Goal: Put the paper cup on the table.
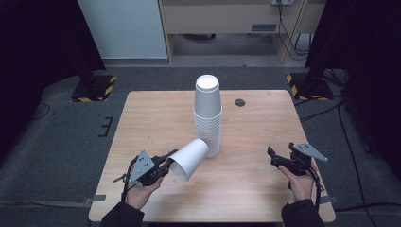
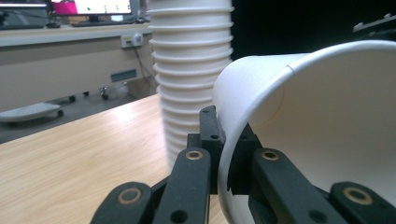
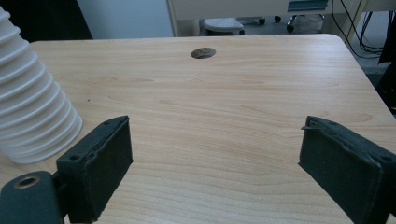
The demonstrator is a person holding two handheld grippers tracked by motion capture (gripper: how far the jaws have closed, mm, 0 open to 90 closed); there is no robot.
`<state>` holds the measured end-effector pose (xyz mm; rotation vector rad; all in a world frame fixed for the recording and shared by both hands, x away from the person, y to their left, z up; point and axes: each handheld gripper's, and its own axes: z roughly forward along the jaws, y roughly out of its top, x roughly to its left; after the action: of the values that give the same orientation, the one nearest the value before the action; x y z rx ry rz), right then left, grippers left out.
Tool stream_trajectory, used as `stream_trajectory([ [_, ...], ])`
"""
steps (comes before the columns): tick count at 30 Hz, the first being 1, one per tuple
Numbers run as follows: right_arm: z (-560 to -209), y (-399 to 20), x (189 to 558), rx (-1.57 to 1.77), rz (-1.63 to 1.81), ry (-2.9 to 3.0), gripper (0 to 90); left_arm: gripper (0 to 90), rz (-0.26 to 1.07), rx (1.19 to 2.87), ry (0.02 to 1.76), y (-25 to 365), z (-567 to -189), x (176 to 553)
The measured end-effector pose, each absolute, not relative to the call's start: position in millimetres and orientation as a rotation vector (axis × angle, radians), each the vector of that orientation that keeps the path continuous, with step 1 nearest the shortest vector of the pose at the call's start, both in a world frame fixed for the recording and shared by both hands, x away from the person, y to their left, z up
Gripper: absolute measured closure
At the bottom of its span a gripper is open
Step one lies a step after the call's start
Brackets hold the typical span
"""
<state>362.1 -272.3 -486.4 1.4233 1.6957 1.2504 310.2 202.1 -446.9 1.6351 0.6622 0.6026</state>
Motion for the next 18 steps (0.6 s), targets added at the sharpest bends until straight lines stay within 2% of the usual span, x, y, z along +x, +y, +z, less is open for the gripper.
stream_trajectory([
  [18,-506.2,-271.5,365.5,1.397,1.064,1.862,8.7,87.3,0.674,1.675,0.87,265.2,-446.8,316.3],
])
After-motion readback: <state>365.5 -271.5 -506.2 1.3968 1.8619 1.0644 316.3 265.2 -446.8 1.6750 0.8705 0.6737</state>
